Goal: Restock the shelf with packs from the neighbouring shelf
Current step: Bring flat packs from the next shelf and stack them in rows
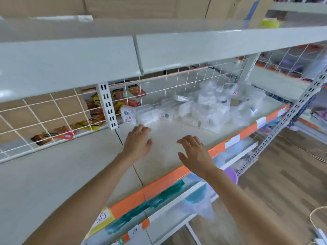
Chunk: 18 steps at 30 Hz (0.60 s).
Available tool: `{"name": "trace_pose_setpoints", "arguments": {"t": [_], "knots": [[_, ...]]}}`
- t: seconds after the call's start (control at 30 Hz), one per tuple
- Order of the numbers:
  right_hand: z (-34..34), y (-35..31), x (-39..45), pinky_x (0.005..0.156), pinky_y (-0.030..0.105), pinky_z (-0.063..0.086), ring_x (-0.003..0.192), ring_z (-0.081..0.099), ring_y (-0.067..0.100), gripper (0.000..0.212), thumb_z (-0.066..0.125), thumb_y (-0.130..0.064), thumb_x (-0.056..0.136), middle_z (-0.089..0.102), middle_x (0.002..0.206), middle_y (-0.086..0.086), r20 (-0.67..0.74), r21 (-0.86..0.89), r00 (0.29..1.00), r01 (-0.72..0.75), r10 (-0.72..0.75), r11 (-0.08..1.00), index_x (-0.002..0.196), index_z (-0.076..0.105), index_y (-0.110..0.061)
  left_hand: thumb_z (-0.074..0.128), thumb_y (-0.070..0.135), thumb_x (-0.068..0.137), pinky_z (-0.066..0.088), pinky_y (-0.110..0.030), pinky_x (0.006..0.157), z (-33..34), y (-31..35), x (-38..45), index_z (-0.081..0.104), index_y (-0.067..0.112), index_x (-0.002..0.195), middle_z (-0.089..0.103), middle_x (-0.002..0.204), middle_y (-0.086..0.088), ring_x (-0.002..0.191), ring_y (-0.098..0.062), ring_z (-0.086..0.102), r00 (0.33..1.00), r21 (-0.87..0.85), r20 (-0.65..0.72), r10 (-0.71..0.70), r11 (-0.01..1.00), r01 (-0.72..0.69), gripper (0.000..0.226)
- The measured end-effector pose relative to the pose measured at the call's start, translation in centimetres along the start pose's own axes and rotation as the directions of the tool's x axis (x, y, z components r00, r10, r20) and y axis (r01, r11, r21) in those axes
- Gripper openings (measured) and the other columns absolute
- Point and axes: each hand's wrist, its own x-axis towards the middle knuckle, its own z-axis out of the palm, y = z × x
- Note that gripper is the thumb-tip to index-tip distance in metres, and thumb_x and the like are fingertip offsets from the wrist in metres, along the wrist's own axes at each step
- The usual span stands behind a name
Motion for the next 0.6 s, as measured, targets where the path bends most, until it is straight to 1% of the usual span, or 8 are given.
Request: {"name": "trace_pose_setpoints", "arguments": {"t": [0.07, 0.1, 0.17, 0.23, 0.33, 0.4, 0.47, 0.6], "knots": [[0.5, 1.0, 0.7, 0.089, 0.045, 0.045, 0.110, 0.049, 0.033, 0.040, 0.063, -0.015, 0.081, 0.055, 0.119, 0.012, 0.042, 0.016, 0.999, -0.020, 0.019, 1.000, 0.120, 0.057, -0.007, 0.053, 0.021, 0.089, 0.037, -0.039, 0.099, 0.5, 0.1, 2.7, 0.043, 0.004, 0.131, 0.041, 0.133, -0.012, 0.121, -0.028, 0.041, 0.999, 0.018, -0.021, -0.030, 0.999, 0.030, 0.046], [0.8, 1.5, 1.0, 0.093, 0.041, 0.041, 0.116, 0.044, 0.030, 0.041, 0.059, -0.018, 0.085, 0.051, 0.124, 0.010, 0.080, 0.013, 0.997, -0.017, 0.016, 1.000, 0.125, 0.053, -0.009, 0.053, 0.021, 0.090, 0.036, -0.039, 0.102, 0.7, 0.2, 3.9, 0.040, 0.002, 0.133, 0.038, 0.137, -0.014, 0.126, -0.029, 0.037, 0.999, 0.023, -0.027, -0.047, 0.999, 0.048, 0.049], [1.2, 2.6, 1.9, 0.095, 0.036, 0.036, 0.120, 0.039, 0.025, 0.043, 0.054, -0.023, 0.089, 0.046, 0.130, 0.006, 0.132, 0.008, 0.991, -0.001, 0.000, 1.000, 0.130, 0.048, -0.013, 0.052, 0.021, 0.092, 0.032, -0.038, 0.106, 1.1, 0.4, 6.0, 0.032, 0.001, 0.138, 0.030, 0.145, -0.015, 0.133, -0.028, 0.029, 0.996, 0.040, -0.019, -0.083, 0.996, 0.084, 0.054], [1.3, 3.6, 3.2, 0.095, 0.035, 0.035, 0.121, 0.038, 0.024, 0.043, 0.052, -0.025, 0.090, 0.044, 0.131, 0.004, 0.151, 0.011, 0.988, 0.016, -0.018, 1.000, 0.131, 0.046, -0.015, 0.053, 0.022, 0.092, 0.031, -0.037, 0.104, 1.4, 0.3, 7.2, 0.027, 0.002, 0.140, 0.029, 0.145, -0.014, 0.134, -0.028, 0.027, 0.993, 0.100, 0.006, -0.115, 0.988, 0.114, 0.058], [0.9, 5.3, 6.0, 0.093, 0.034, 0.034, 0.122, 0.036, 0.023, 0.042, 0.051, -0.027, 0.091, 0.043, 0.131, 0.004, 0.159, 0.014, 0.986, 0.045, -0.047, 0.999, 0.131, 0.045, -0.015, 0.055, 0.028, 0.091, 0.034, -0.036, 0.096, 1.7, 0.9, 7.9, 0.035, 0.006, 0.134, 0.039, 0.133, -0.011, 0.123, -0.027, 0.034, 0.988, 0.264, -0.027, -0.149, 0.953, 0.151, 0.052], [0.9, 6.0, 8.0, 0.095, 0.034, 0.034, 0.122, 0.036, 0.022, 0.042, 0.050, -0.027, 0.092, 0.043, 0.130, 0.004, 0.167, 0.033, 0.983, 0.072, -0.076, 0.997, 0.131, 0.045, -0.014, 0.055, 0.028, 0.091, 0.035, -0.035, 0.094, 1.7, 1.5, 7.9, 0.043, 0.009, 0.128, 0.043, 0.127, -0.009, 0.119, -0.026, 0.037, 0.985, 0.322, -0.037, -0.171, 0.931, 0.174, 0.044], [1.3, 6.4, 10.0, 0.096, 0.035, 0.034, 0.121, 0.036, 0.023, 0.042, 0.051, -0.027, 0.092, 0.044, 0.130, 0.005, 0.170, 0.043, 0.980, 0.099, -0.105, 0.994, 0.130, 0.045, -0.012, 0.053, 0.027, 0.091, 0.035, -0.034, 0.096, 1.9, 1.9, 7.4, 0.047, 0.011, 0.126, 0.044, 0.125, -0.008, 0.118, -0.024, 0.038, 0.983, 0.312, -0.047, -0.178, 0.932, 0.183, 0.039], [2.3, 6.5, 14.4, 0.100, 0.038, 0.034, 0.123, 0.032, 0.028, 0.046, 0.052, -0.023, 0.092, 0.039, 0.133, 0.013, 0.143, 0.059, 0.982, 0.118, -0.125, 0.991, 0.132, 0.040, -0.005, 0.051, 0.025, 0.092, 0.039, -0.032, 0.098, 1.8, 3.0, 5.3, 0.048, 0.012, 0.129, 0.041, 0.131, -0.006, 0.122, -0.021, 0.039, 0.986, 0.165, -0.023, -0.164, 0.972, 0.165, 0.039]]}}
